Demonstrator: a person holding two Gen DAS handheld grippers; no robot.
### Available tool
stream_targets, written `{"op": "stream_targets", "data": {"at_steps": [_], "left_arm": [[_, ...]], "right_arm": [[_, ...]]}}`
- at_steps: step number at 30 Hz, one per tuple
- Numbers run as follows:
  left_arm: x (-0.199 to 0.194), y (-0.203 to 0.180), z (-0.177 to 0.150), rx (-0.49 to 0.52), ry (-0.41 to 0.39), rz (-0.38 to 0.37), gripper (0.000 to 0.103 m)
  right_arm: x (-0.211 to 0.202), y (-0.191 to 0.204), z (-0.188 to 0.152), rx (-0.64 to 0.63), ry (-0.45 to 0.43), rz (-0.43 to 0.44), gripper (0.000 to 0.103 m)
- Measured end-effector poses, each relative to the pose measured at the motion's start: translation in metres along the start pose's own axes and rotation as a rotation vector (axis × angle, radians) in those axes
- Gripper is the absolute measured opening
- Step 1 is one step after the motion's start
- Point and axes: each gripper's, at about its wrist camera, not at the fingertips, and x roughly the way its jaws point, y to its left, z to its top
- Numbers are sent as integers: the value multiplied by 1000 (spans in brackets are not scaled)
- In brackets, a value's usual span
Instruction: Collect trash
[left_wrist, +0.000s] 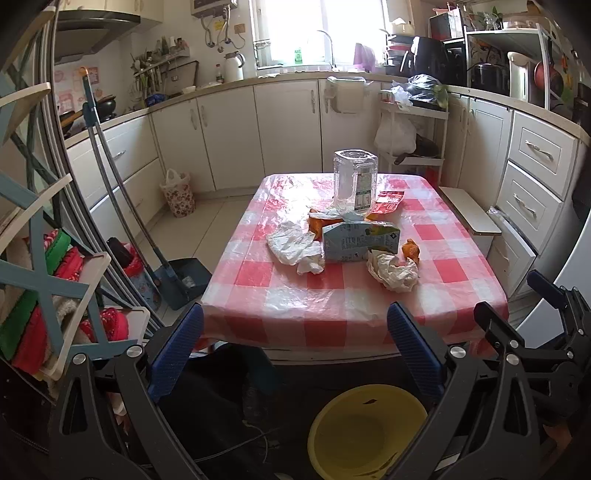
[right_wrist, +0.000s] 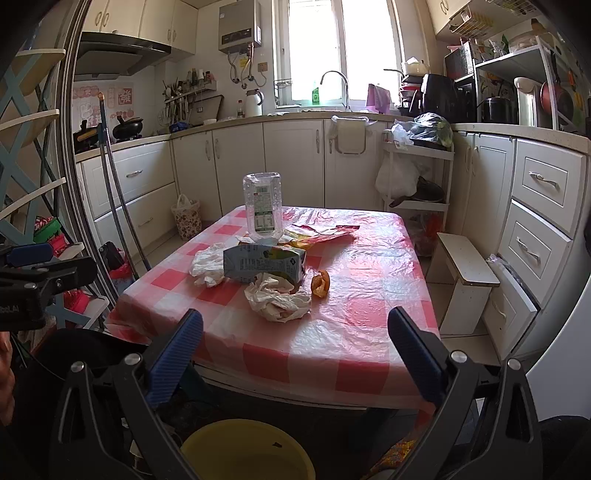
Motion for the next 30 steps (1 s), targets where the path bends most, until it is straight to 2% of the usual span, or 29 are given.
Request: {"op": "stream_targets", "data": {"at_steps": [9,13,19,25,30], "left_arm": [[13,9,-2,-21,9,-38,96],[29,22,1,-35,34,-25,96],[61,36,12,-41,56,-9,96],[123,38,22,-55,135,-23,96],[164,34,31,-72,145,-41,96]], "right_arm": [[3,0,3,-8,6,13,96],[14,1,9,-24,18,16,96],[54,5,16,-36,130,50,96],[102,7,22,-71,239,108,96],[127,-2,17,-31,275,127,89]]}}
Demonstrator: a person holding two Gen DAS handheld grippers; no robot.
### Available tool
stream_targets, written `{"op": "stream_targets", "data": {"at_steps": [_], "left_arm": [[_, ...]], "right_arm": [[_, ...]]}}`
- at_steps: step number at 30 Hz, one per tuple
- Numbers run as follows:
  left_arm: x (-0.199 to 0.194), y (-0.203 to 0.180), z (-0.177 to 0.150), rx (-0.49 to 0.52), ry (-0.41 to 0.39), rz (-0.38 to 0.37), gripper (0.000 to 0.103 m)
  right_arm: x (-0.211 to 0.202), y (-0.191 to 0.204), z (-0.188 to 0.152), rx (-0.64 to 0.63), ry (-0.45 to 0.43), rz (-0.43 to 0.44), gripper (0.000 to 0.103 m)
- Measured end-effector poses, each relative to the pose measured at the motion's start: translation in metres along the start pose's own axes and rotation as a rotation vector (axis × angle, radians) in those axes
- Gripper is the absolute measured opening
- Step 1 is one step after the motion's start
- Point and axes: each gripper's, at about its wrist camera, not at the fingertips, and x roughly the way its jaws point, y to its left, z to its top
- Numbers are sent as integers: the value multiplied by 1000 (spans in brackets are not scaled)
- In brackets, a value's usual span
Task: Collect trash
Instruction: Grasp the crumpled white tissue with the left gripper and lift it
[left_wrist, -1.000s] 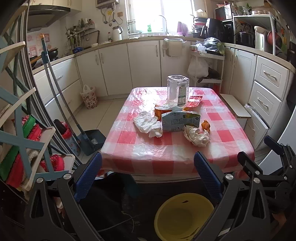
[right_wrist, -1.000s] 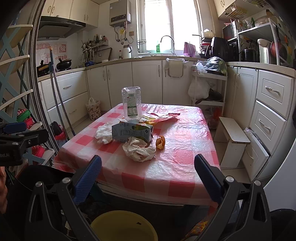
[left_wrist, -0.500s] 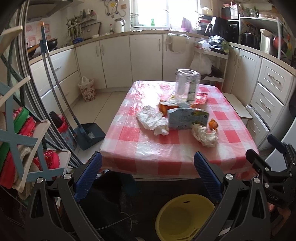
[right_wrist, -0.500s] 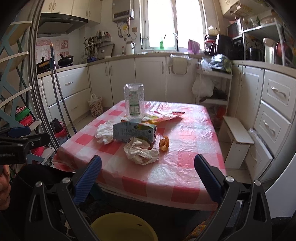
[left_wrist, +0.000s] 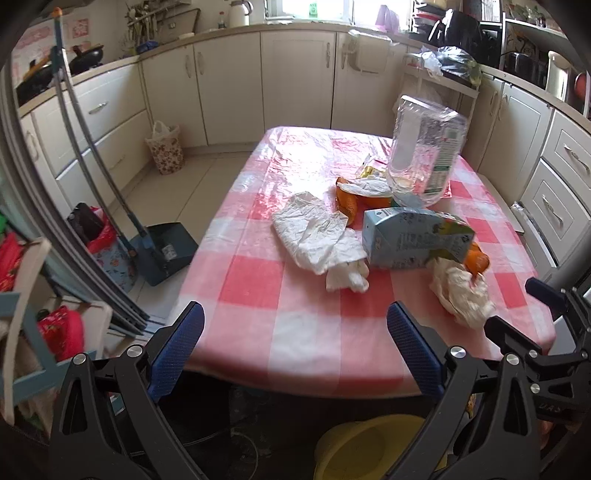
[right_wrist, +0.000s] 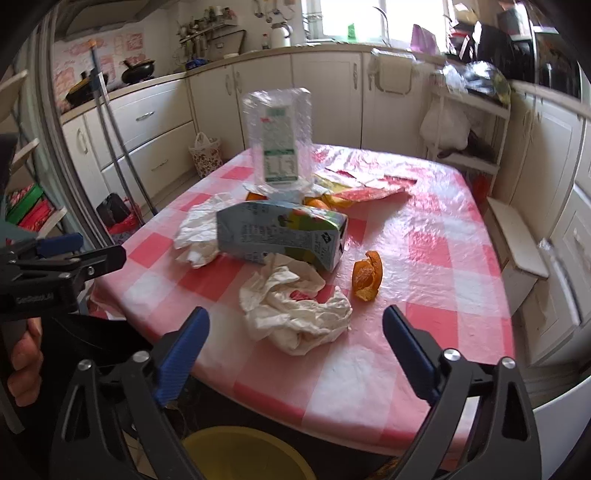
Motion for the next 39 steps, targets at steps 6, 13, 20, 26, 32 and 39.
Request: {"op": "stream_targets", "data": {"at_steps": [6,13,20,26,32,39], "left_arm": [[49,8,25,-86,59,-24,96],[95,2,53,-103,90,19,93],[128,-6,63,-45,134,27,19],[112,12,66,-80,105,-43,3],[74,31,66,-129,50,-89,3],[25,54,72,-181,-43,-121,3]], "right_arm": [[23,-7,-1,38,53,20,80],[33,0,-1,29,78,34,77],[37,-1,-1,23,81,30,76],[41,-6,0,43,84,40,75],[39,-6,0,44,80,44,75],[38,-10,0,55,74,49,69]]}}
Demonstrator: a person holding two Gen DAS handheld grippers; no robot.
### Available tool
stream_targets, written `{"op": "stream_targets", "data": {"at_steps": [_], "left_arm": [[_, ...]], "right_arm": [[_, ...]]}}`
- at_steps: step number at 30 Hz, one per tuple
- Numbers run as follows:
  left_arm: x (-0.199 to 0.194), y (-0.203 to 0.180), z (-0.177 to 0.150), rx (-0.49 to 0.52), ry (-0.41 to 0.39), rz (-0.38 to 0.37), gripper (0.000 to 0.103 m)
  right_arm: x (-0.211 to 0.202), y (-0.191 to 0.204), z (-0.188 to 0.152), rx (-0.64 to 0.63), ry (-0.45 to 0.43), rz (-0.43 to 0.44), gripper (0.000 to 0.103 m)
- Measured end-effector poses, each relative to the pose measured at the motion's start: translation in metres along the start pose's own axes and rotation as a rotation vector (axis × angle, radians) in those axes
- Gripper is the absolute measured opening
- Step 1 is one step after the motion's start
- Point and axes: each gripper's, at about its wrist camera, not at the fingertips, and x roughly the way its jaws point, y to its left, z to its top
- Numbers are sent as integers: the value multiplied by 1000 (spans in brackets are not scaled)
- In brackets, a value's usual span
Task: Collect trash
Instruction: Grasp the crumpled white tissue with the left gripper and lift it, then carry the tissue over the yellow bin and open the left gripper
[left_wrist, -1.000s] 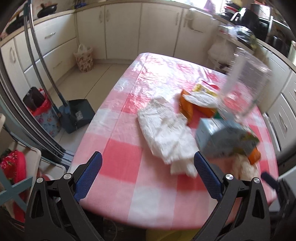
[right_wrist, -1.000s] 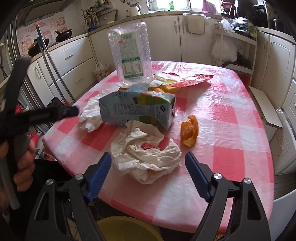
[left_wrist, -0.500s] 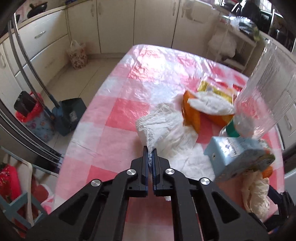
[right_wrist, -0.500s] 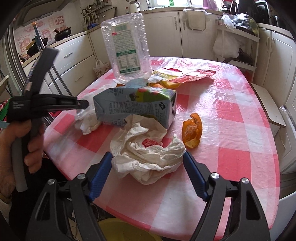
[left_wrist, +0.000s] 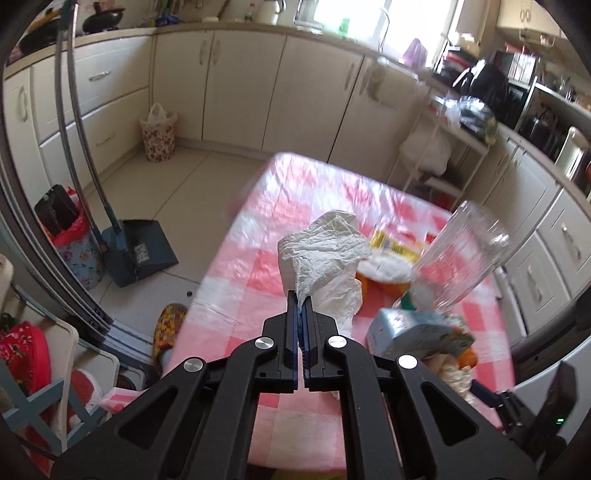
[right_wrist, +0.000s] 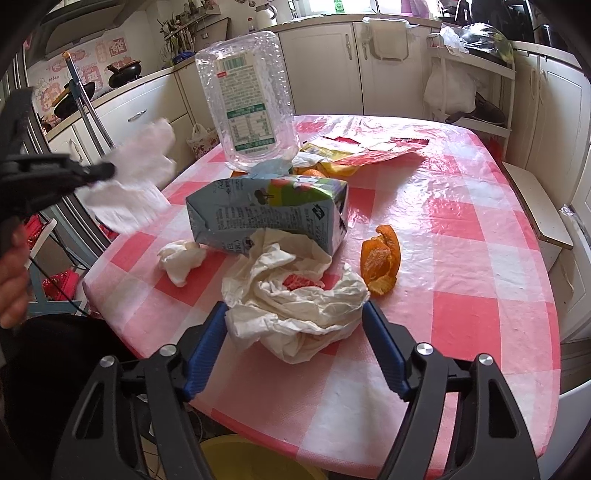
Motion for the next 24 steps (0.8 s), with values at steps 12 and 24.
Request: {"op": "stream_targets", "data": {"at_steps": [12,24], "left_arm": [[-62,-22,-32,37,-18,-122,3],[-73,-56,-153,179,244,-219,3]], "right_arm": [[-8,-6,-3,23,-10,33,47],[-25,-8,-6,31,-46,63,7]]}}
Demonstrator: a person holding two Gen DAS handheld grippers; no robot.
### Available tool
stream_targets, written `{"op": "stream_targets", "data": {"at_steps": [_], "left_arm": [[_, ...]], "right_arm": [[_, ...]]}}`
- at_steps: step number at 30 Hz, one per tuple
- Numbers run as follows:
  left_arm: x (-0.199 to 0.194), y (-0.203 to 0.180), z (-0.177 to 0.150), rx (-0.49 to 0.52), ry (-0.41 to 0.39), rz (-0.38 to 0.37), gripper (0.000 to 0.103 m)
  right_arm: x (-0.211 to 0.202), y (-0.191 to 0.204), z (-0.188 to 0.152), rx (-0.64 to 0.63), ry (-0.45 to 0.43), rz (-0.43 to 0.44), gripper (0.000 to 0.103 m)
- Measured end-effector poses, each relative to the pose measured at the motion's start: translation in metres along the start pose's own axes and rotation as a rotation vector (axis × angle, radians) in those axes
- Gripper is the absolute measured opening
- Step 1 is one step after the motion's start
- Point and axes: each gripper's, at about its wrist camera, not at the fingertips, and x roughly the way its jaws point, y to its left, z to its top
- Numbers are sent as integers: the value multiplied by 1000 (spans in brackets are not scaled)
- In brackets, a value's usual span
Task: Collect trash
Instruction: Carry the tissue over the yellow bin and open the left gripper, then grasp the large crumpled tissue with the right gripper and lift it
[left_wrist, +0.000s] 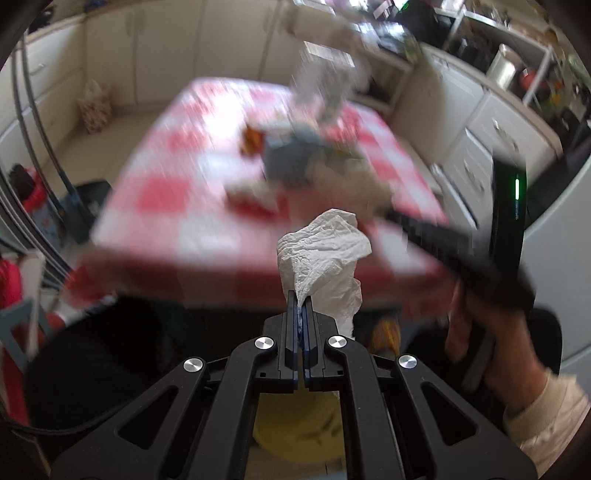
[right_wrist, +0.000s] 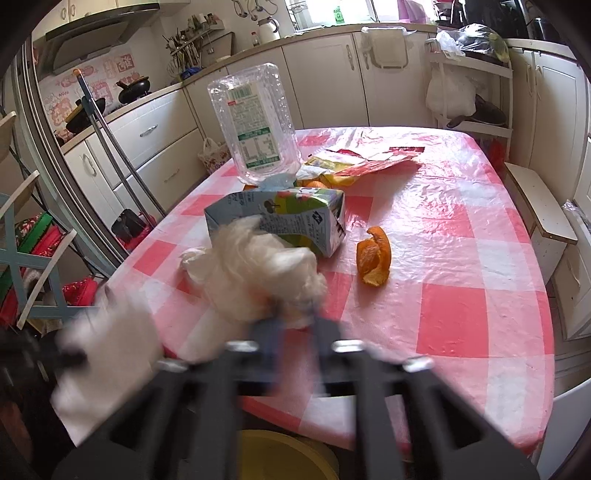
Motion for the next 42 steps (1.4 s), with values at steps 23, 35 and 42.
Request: {"op": "stream_targets", "data": {"at_steps": [23,35,42], "left_arm": [[18,1,-45,112,173,71,46],[-5,22,-28,12,48,100,51],[-7,23,-28,-3,32,94,52]], "right_arm": [[-60,10,-19,-22,-60,65,3],[-74,54,-81,-219,111,84,3],[-56,42,-38,-224,-17,-91,73]]}}
